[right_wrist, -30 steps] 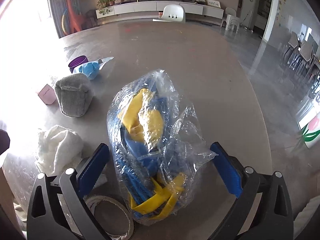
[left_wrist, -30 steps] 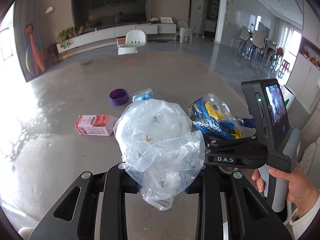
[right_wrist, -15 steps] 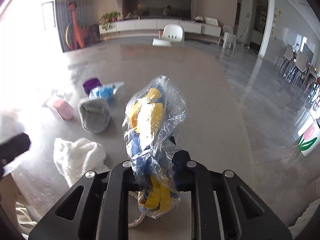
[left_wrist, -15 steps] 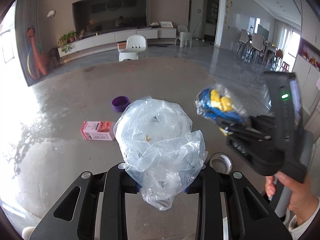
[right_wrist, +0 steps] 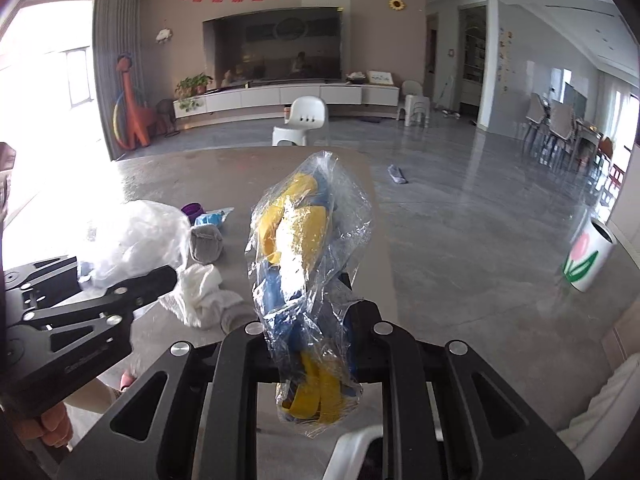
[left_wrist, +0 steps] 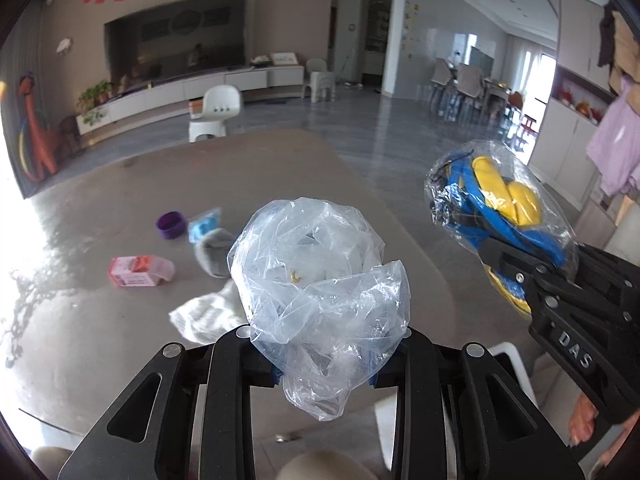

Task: Collect trash
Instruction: 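Carry both bags over the white bin and open both tools to drop them, then move both tools back to the table toward the white cloth and tape roll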

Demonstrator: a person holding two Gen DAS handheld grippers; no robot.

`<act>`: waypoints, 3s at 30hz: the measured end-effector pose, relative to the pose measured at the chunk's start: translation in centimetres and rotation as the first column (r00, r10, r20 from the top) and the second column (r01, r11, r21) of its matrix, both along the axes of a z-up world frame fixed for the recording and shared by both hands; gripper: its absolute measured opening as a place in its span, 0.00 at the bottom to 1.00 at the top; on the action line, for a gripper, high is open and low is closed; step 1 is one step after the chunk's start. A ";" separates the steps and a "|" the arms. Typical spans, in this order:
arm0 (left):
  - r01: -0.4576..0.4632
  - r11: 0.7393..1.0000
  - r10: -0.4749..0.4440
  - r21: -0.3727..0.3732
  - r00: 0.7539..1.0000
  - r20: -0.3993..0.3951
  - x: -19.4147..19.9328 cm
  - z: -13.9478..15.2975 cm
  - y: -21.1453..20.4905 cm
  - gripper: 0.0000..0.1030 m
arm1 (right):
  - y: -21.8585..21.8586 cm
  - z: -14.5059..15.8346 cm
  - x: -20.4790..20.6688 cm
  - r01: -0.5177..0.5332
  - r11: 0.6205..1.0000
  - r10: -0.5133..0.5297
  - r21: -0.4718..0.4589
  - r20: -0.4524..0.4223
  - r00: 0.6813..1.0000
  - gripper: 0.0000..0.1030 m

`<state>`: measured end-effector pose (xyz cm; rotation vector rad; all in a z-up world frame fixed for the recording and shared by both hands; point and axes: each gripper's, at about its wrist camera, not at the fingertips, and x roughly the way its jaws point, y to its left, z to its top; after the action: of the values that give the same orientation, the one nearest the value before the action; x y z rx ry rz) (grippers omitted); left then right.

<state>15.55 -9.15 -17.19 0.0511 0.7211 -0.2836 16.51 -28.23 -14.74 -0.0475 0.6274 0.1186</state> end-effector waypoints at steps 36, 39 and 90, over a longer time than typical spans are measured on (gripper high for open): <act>0.487 0.871 -0.455 0.068 0.850 -0.264 -7.2 -9.0 -19.0 0.34 | -14.1 -6.7 -14.2 0.384 0.923 -0.378 0.027 -0.124 0.917 0.20; 0.514 0.853 -0.459 0.093 0.822 -0.336 -6.8 -10.5 -20.2 0.96 | -13.6 -7.0 -14.1 0.390 0.921 -0.383 0.024 -0.140 0.913 0.20; 0.237 0.960 -0.212 0.147 0.963 -0.164 -3.5 -5.9 -12.1 0.95 | -12.0 -11.2 -8.8 0.285 0.958 -0.269 0.021 -0.262 0.927 0.95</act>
<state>12.08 -21.28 -23.11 0.2747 0.8859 -0.4484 7.67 -40.24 -25.90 0.1153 0.8829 -0.1342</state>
